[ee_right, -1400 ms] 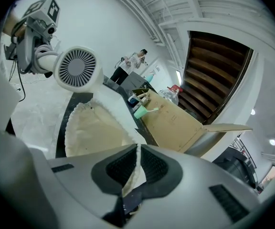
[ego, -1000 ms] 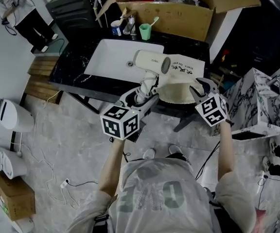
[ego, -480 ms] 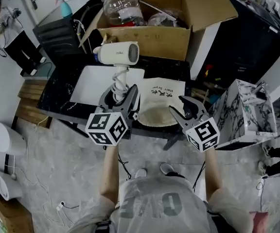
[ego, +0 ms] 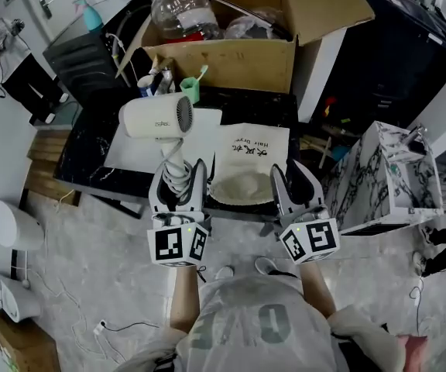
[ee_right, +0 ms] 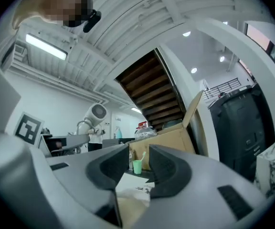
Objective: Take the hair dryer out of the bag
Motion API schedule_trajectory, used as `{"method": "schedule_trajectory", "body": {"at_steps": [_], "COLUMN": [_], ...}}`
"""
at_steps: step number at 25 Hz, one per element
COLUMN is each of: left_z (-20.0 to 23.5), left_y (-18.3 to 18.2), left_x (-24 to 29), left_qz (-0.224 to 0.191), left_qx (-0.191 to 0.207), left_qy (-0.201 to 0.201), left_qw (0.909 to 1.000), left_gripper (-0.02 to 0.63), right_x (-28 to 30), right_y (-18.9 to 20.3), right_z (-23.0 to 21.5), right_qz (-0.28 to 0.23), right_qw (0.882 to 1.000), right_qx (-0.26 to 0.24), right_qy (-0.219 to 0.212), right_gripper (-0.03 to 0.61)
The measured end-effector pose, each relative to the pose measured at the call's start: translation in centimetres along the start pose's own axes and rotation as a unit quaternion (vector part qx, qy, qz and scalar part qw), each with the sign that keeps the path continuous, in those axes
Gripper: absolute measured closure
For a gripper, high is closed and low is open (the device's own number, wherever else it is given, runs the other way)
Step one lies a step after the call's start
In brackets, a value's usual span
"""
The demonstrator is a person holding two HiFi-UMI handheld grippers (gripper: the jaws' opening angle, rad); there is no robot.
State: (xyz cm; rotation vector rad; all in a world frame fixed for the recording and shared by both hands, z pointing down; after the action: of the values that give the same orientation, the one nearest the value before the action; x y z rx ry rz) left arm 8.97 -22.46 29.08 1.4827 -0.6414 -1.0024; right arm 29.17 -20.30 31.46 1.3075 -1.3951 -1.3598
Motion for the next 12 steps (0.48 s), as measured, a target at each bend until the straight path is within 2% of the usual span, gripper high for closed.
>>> {"method": "schedule_trajectory", "body": {"at_steps": [2,4,8,12], "left_z": [-0.5,-0.9,-1.2,-1.5], "left_y": [0.6,1.2,2.4,3.1], "left_x": [-0.9,-1.6,-2.8,-3.3], "left_qz": [0.003,0.0,0.006,0.014], "left_qx": [0.01,0.004,-0.01,-0.005], "left_qy": [-0.007,-0.011,-0.012,-0.012], "left_qw": [0.9999,0.9999,0.9999,0.9998], "left_gripper": [0.336,0.336,0.336,0.336], "right_x": [-0.2,-0.4,-0.5,-0.8], "right_y": [0.8,1.3,1.9,2.0], "right_z": [-0.8,-1.4,-1.5,-1.5], "right_qz": [0.008,0.012,0.018,0.021], "right_qw": [1.0,1.0,0.999,0.999], "right_qx": [-0.008,-0.014,-0.024,-0.032], "right_qy": [0.014,0.021,0.021,0.017], "right_gripper": [0.453,0.47,0.491,0.506]}}
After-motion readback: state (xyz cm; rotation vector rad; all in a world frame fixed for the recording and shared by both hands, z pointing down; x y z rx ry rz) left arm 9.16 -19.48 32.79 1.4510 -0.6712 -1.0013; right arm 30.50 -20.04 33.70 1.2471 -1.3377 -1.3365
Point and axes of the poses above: the fingertips, and each gripper's own axes: x forward along the fingers, z to its left, y out of its underside, the point moved 1 cm from there along -x, backward along the fingers, and after that the axes turned 11 degrees about y, right-handed, at the moved point
